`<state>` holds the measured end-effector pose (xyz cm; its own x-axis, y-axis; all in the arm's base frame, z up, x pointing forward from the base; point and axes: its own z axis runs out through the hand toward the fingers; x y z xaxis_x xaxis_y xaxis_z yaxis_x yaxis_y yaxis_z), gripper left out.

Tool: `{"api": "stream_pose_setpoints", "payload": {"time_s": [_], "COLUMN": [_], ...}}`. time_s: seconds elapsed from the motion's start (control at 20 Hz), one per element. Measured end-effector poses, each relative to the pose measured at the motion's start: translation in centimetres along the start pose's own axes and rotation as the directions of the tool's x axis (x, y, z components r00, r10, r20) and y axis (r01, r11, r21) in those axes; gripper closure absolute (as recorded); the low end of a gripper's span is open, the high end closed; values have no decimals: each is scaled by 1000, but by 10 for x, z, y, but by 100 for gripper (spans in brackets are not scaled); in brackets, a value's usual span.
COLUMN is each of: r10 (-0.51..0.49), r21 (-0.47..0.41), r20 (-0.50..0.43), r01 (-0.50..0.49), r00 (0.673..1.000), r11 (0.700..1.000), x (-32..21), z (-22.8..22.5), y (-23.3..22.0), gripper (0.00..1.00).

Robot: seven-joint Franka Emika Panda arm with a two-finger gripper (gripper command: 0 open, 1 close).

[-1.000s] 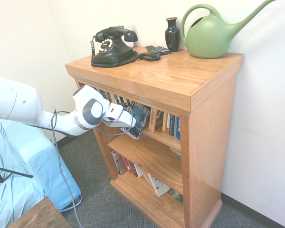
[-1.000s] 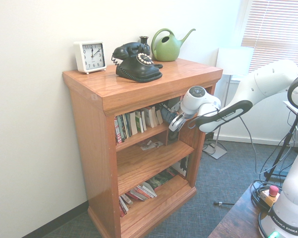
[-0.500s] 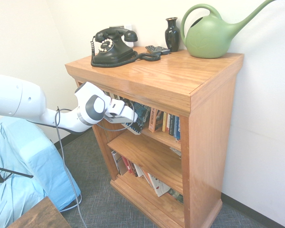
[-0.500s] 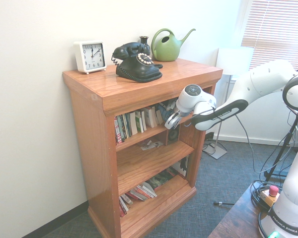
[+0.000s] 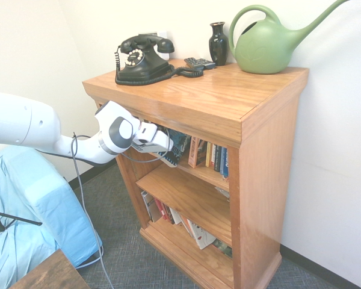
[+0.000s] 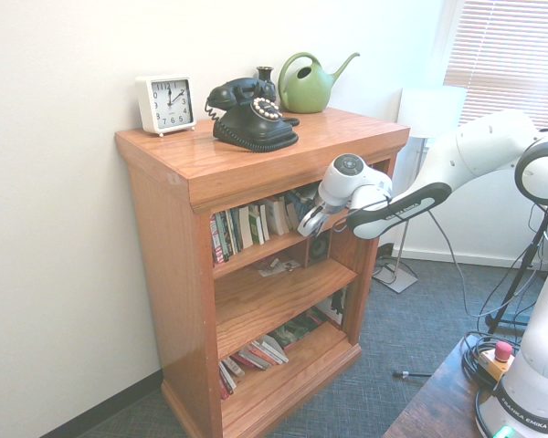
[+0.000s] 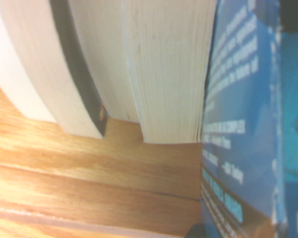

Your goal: Shelf the books

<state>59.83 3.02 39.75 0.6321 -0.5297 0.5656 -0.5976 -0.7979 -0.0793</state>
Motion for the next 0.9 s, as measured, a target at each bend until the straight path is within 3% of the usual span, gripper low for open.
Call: {"api": "stream_pose_setpoints", "payload": {"time_s": [0.9], "r10": [20], "r21": [-24], "r20": [-1], "r01": [-20], "r00": [1000], "r11": [1000], "x": [8], "z": [2], "y": [-6], "gripper": [0]}}
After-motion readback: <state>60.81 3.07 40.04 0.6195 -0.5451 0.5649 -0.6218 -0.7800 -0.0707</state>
